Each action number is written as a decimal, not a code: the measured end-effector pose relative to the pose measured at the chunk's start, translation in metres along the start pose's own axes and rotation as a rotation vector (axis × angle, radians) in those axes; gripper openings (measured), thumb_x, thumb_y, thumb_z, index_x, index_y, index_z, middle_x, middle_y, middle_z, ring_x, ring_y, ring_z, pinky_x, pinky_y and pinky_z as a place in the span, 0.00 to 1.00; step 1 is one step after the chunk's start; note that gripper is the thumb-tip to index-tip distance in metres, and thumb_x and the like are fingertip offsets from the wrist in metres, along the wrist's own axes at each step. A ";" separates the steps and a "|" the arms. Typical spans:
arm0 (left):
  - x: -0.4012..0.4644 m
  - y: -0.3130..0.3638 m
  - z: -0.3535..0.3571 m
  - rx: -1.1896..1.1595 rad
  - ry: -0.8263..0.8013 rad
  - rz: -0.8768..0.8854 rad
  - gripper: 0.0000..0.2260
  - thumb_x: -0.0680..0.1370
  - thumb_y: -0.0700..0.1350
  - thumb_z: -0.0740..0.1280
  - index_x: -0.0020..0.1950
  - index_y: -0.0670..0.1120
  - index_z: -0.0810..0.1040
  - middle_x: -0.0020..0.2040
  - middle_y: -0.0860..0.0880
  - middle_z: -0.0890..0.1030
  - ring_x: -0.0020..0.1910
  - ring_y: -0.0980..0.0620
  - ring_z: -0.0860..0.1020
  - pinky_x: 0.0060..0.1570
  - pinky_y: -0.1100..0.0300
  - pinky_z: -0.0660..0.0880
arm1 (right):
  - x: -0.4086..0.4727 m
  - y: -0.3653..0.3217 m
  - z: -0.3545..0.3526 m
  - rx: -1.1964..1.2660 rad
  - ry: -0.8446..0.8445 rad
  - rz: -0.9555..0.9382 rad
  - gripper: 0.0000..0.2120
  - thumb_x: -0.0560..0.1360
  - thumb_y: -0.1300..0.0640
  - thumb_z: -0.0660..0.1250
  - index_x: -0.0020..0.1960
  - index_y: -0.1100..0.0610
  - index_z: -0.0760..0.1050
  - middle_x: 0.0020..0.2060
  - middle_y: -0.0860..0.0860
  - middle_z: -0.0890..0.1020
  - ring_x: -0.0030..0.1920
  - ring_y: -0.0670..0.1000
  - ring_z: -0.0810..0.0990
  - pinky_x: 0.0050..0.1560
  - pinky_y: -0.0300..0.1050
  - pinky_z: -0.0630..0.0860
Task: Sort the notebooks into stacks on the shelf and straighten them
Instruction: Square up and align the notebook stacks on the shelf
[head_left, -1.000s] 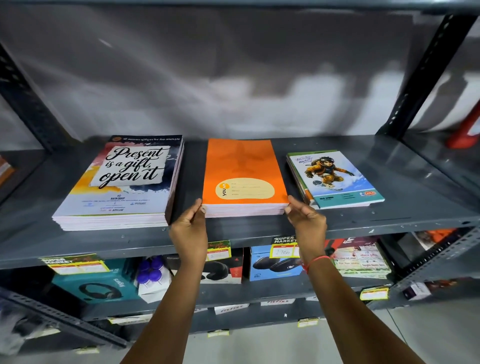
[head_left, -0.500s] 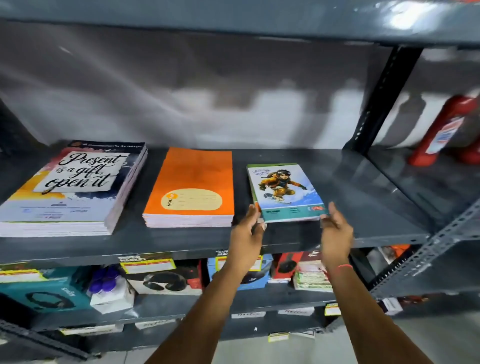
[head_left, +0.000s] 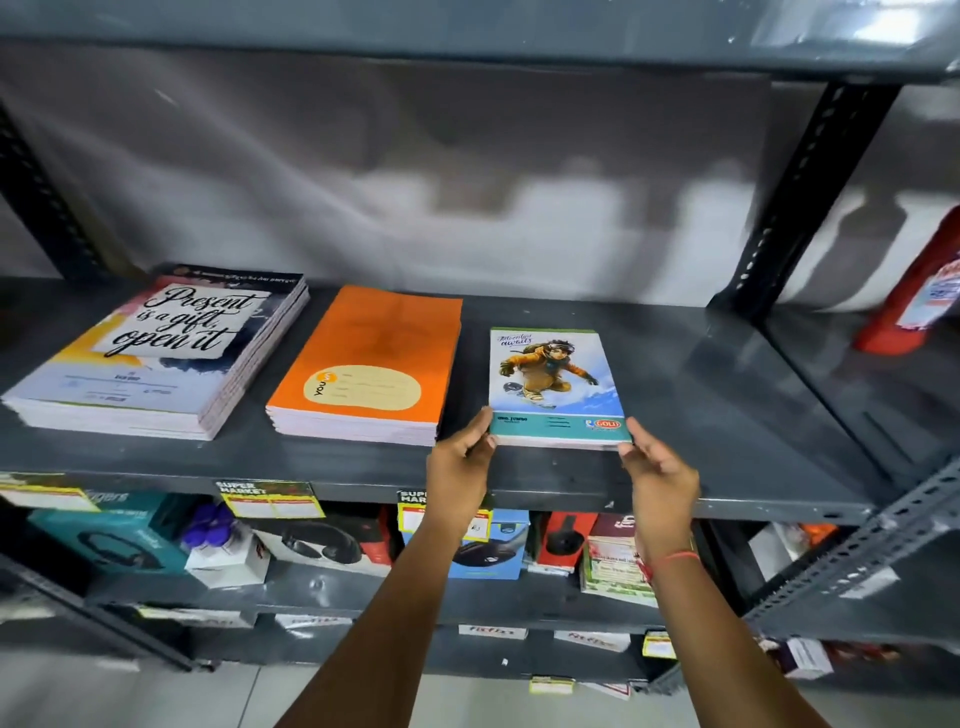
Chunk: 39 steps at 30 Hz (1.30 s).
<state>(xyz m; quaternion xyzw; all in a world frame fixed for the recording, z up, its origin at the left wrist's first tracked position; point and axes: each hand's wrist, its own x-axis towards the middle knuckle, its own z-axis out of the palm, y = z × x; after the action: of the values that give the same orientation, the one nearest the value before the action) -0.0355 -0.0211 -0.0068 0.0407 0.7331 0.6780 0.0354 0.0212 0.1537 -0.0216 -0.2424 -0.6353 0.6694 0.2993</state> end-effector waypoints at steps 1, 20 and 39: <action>-0.001 0.000 0.001 -0.037 0.011 -0.007 0.15 0.76 0.36 0.63 0.64 0.40 0.72 0.66 0.43 0.74 0.63 0.52 0.73 0.63 0.64 0.69 | 0.000 0.001 -0.001 0.010 0.007 -0.004 0.16 0.74 0.66 0.65 0.62 0.59 0.76 0.52 0.47 0.81 0.49 0.42 0.79 0.49 0.25 0.75; 0.005 -0.001 0.016 -0.038 0.309 0.044 0.10 0.73 0.36 0.67 0.54 0.39 0.80 0.55 0.41 0.83 0.50 0.57 0.77 0.52 0.66 0.76 | 0.008 -0.004 0.012 -0.030 0.211 0.028 0.12 0.73 0.63 0.68 0.56 0.61 0.81 0.49 0.51 0.82 0.48 0.48 0.80 0.38 0.25 0.75; 0.008 -0.006 0.018 0.017 0.353 0.067 0.10 0.74 0.37 0.67 0.53 0.39 0.80 0.54 0.41 0.83 0.51 0.55 0.77 0.39 0.80 0.73 | 0.008 -0.002 0.016 -0.092 0.252 0.029 0.10 0.72 0.62 0.69 0.53 0.59 0.82 0.44 0.47 0.81 0.40 0.36 0.77 0.39 0.28 0.73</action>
<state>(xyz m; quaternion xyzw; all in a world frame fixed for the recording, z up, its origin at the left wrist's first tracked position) -0.0418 -0.0027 -0.0144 -0.0542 0.7319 0.6691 -0.1168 0.0046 0.1479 -0.0176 -0.3472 -0.6193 0.6079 0.3555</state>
